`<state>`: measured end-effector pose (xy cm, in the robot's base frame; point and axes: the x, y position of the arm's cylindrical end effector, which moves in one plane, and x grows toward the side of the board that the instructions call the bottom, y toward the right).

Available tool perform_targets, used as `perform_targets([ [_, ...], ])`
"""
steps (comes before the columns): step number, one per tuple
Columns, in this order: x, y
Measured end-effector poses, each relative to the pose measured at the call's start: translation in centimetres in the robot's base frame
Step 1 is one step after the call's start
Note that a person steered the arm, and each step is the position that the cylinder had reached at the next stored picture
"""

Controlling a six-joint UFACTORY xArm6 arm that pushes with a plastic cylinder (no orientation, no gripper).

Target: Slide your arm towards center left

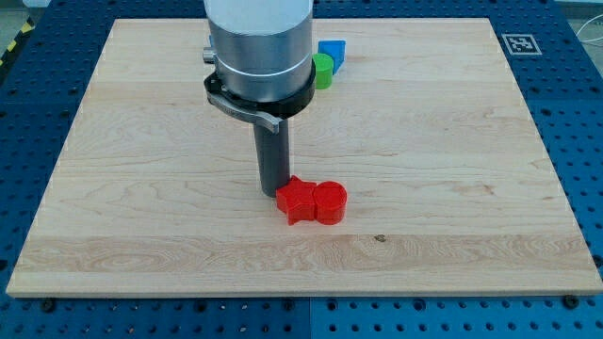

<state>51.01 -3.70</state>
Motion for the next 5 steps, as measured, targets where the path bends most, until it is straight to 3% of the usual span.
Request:
perform_targets([
  [5,-2.7,-6.1],
])
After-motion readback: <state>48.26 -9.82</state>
